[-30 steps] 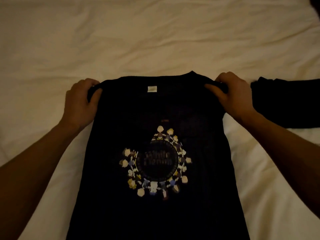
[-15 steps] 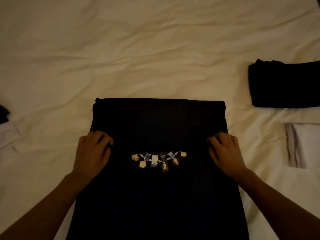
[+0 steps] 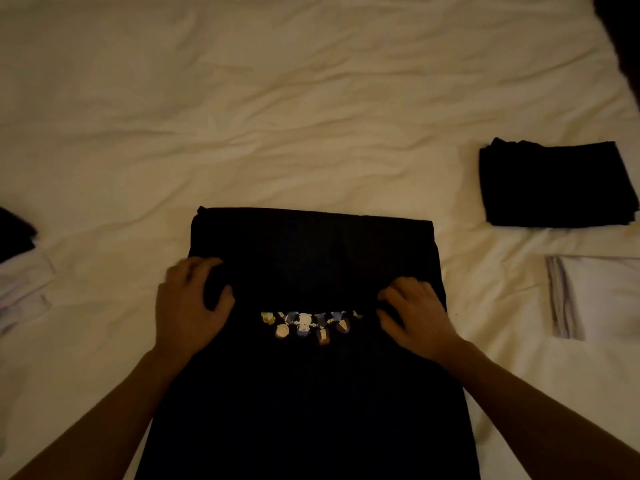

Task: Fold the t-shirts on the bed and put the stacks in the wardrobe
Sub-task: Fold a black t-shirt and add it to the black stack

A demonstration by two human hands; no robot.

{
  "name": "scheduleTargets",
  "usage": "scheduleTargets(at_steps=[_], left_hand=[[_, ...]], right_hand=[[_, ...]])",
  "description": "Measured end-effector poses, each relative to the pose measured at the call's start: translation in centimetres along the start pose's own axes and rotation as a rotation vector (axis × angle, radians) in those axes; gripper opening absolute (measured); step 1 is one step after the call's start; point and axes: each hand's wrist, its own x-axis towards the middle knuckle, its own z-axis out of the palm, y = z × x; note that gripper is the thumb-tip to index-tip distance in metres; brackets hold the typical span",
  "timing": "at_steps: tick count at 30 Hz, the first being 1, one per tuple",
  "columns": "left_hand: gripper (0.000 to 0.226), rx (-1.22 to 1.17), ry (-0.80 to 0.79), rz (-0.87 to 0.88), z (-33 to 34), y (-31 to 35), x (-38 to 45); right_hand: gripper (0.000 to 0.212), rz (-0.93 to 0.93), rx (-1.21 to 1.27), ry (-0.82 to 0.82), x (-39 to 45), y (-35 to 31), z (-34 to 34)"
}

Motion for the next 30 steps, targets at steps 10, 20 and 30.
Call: scheduleTargets(at_steps=[10,20,30], left_hand=[[0.05,-0.555,-0.021,-0.662,-1.3,1.0,12.2],[0.013,-0.872,-0.005,-0.73,-0.5,0.3,14.3],[0.022,-0.5,0.154,-0.553,3.2,-0.9,13.8]], right_hand=[[0.06,0.999,0.573,0.198,9.7,5.0,-2.6],[0.027,1.085,1.011,0.225,11.1,7.2,-3.2],[0.025,0.951,0.72,0.377,11.2,7.8,-1.6]])
